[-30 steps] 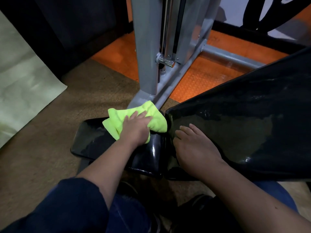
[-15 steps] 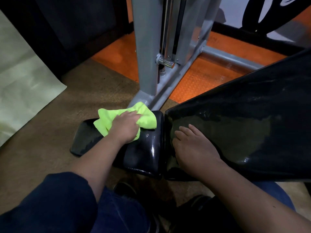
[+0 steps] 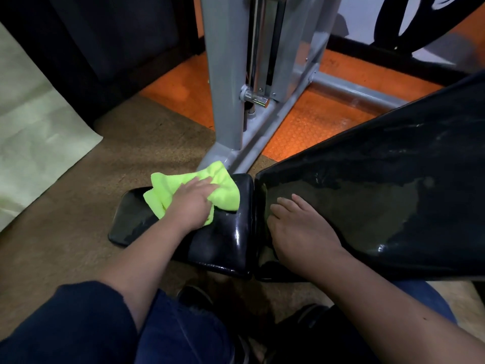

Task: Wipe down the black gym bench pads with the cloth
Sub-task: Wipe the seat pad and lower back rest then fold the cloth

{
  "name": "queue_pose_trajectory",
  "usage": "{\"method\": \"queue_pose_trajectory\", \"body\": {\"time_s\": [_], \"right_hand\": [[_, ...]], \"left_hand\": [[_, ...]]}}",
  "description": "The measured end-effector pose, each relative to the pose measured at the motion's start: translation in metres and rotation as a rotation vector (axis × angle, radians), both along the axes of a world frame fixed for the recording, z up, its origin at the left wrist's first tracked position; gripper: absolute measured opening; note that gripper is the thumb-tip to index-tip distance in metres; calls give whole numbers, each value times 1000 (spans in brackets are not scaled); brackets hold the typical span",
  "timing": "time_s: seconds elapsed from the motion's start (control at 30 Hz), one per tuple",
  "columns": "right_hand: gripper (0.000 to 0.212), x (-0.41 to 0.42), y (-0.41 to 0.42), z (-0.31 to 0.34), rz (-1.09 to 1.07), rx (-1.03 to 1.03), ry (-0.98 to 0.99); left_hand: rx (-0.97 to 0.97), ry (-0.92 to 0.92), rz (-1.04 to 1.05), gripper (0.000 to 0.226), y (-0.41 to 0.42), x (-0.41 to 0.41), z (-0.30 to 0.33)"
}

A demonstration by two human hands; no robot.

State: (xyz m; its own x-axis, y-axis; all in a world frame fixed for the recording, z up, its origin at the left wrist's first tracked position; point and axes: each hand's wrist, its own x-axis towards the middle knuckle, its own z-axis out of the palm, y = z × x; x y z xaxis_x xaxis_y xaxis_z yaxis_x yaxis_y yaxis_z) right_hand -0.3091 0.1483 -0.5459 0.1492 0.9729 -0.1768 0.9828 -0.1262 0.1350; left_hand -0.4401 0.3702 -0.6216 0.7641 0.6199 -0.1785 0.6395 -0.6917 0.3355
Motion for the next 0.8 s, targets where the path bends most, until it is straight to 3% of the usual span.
{"method": "queue_pose_trajectory", "body": {"time_s": [0.17,0.3,0.4,0.57,0.7,0.8], "right_hand": [[36,0,-1,-1,-2,13,6],[36,0,0,-1,-7,18,5],[36,-1,0,0,-15,12,15],[34,-1,0,2,-20,23,27],[37,0,0,3,-29,-2,39],[37,-1,2,5,-29,0,39]], "left_hand": [[-9,-12,-64,59,-14,-12,-4],[52,-17,7,59,-20,-9,-1],[12,-49,-87,60,-31,-12,-3],[45,-34,-3,60,-25,-16,0],[-7,-99,-109,65,-34,-44,-7],[32,-85,-8,64,-34,-39,-5]]}}
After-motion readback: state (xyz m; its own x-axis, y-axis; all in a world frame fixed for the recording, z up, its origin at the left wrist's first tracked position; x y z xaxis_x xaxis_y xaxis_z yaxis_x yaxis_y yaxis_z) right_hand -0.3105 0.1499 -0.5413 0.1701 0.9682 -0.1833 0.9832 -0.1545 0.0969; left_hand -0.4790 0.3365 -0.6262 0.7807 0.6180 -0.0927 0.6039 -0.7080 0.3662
